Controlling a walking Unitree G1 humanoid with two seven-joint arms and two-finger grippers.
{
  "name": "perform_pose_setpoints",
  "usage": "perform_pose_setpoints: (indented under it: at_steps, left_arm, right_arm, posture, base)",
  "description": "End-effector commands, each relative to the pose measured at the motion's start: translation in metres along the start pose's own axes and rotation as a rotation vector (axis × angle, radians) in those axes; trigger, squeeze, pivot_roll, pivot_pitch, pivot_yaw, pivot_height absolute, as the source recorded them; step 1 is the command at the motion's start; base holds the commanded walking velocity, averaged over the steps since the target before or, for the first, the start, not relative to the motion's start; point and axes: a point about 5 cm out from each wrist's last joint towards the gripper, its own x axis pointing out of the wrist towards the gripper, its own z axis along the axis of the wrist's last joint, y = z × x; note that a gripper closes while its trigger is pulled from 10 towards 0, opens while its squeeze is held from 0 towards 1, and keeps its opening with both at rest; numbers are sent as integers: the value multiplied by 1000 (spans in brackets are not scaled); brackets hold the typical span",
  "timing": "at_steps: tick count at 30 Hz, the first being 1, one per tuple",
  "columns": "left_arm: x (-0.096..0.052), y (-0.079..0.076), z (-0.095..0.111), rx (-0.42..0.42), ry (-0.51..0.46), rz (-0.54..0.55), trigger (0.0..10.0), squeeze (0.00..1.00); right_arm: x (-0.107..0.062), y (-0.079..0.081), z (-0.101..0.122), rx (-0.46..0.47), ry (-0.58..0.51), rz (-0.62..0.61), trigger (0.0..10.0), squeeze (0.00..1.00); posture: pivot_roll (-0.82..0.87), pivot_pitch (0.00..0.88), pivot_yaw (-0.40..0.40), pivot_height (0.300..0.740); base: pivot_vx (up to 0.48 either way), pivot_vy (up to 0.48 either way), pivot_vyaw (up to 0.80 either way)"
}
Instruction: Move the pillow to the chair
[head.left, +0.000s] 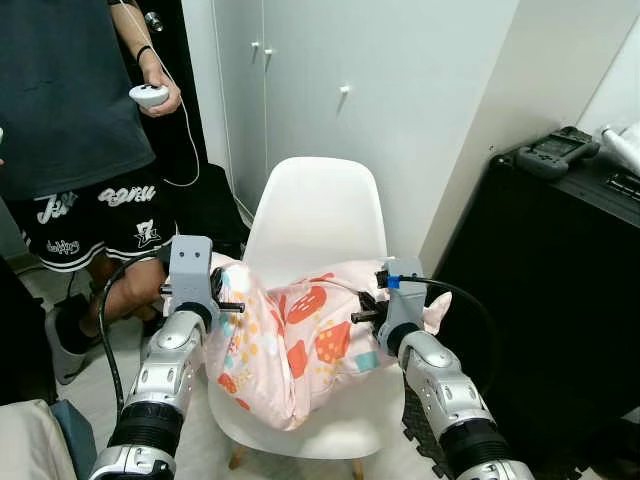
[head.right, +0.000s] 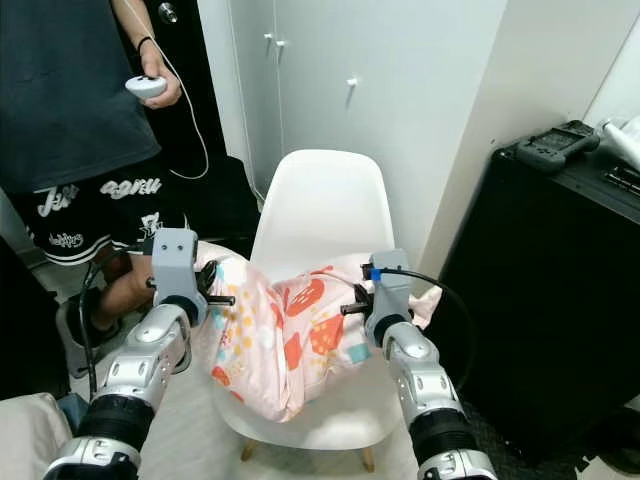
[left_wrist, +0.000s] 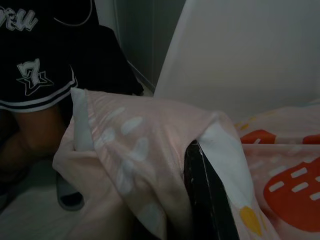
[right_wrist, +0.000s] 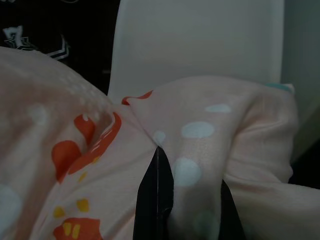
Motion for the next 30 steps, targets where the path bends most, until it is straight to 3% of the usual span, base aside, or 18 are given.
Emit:
perform_pose_setpoints:
  at_steps: [1,16,20,30]
  left_arm:
    - [1,-2,7,-14,-34,3,10000,0]
    - [-2,0,3,5,-28,2,10000,0]
    - [-2,-3,-1,30,-5,-43,10000,0]
    - [-3,5,-3,34,-5,-3,10000,0]
  right_arm:
    - [3,3,9,-15,-46,22,10000,0]
    - [4,4,6,-7,-39,24,10000,0]
    - [4,6,3,-4,-32,27,10000,0]
    - [3,9,-4,-20,-11,48,10000,0]
  posture:
    - [88,34,-23,740]
    - [101,40,-30,740]
    - [102,47,-33,740]
    - [95,53,-47,700]
  base:
    - [0,0,0]
    - [0,0,0]
    - [0,0,0]
    - [0,0,0]
